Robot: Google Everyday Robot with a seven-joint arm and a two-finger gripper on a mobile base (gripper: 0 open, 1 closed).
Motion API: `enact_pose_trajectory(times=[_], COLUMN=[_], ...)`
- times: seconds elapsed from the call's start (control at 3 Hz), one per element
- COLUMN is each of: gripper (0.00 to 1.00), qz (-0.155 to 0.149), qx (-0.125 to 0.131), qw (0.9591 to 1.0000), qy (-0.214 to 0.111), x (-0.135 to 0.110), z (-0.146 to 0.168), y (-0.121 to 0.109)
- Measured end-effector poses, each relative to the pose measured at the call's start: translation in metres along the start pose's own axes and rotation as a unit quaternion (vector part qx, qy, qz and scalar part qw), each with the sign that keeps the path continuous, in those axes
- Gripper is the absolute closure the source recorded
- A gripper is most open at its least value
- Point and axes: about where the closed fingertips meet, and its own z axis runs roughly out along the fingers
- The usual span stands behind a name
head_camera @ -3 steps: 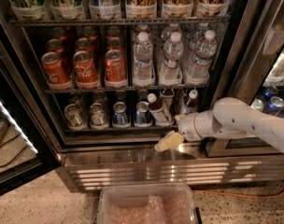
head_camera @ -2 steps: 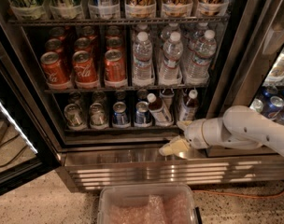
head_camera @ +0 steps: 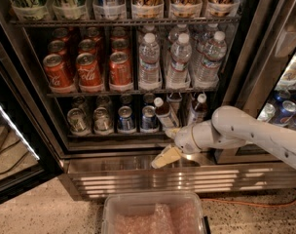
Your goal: Pick pepsi can from bottom shelf of fridge
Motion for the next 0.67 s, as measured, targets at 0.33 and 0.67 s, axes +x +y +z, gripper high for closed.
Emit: enact_pose_trajectory(times=[0.33,0.67], gripper=[0.13,0.11], qz=[-0.032,-0.061], qx=[-0.042,-0.056], qw=[0.9986,0.9963], qy=[-0.009,-0.021], x=[-0.024,-0.047], z=[0.025,0.037], y=[0.009,0.015])
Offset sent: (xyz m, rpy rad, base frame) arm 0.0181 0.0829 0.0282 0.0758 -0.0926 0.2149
